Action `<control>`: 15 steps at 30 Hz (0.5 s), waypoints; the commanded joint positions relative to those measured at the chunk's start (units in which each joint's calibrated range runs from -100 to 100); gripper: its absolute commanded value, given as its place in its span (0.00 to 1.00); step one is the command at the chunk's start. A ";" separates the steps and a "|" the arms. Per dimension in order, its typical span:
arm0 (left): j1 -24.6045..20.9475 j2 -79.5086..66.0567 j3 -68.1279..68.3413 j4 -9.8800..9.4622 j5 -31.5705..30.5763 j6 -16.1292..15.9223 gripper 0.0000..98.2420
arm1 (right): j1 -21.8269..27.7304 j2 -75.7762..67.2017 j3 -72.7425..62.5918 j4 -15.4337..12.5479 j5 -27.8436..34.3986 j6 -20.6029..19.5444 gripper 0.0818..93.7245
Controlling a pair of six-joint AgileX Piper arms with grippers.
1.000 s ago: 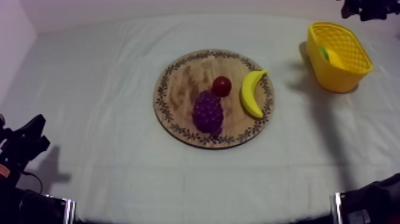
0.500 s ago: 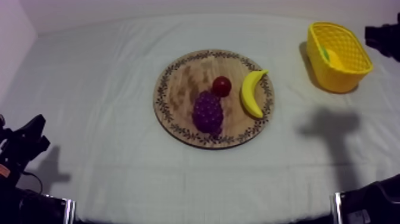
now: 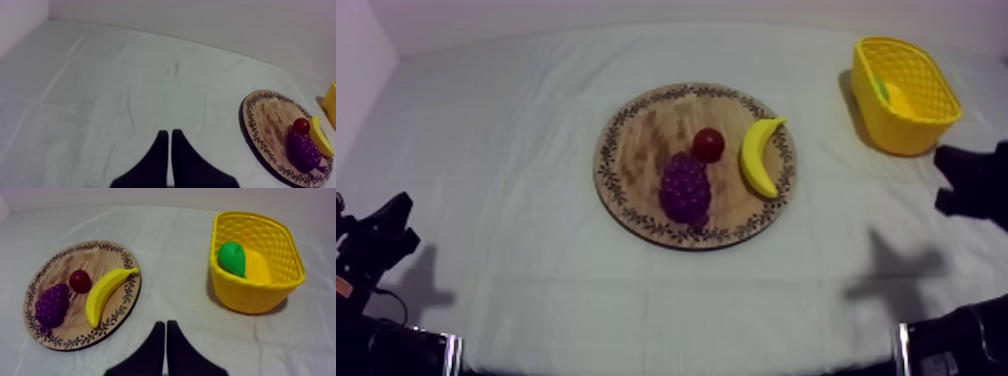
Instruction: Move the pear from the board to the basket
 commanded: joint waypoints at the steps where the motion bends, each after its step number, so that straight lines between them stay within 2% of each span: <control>1: 0.00 0.00 -0.02 -0.02 -0.01 0.03 0.00 | -0.27 -9.74 8.81 0.33 0.00 -3.54 0.00; 5: 0.00 0.00 -0.02 -0.02 -0.01 0.04 0.00 | -0.28 -15.31 11.60 2.76 1.01 -7.97 0.00; 9: 0.00 0.00 -0.02 -0.02 -0.01 0.06 0.00 | -0.82 -17.31 13.59 7.55 1.13 -10.89 0.00; 12: 0.00 0.00 -0.02 -0.02 -0.01 0.09 0.00 | -1.04 -17.73 15.33 11.04 -1.17 -9.46 0.00; 15: 0.00 0.00 -0.02 -0.02 -0.01 0.09 0.00 | -1.15 -17.87 16.51 12.59 -3.36 -4.17 0.00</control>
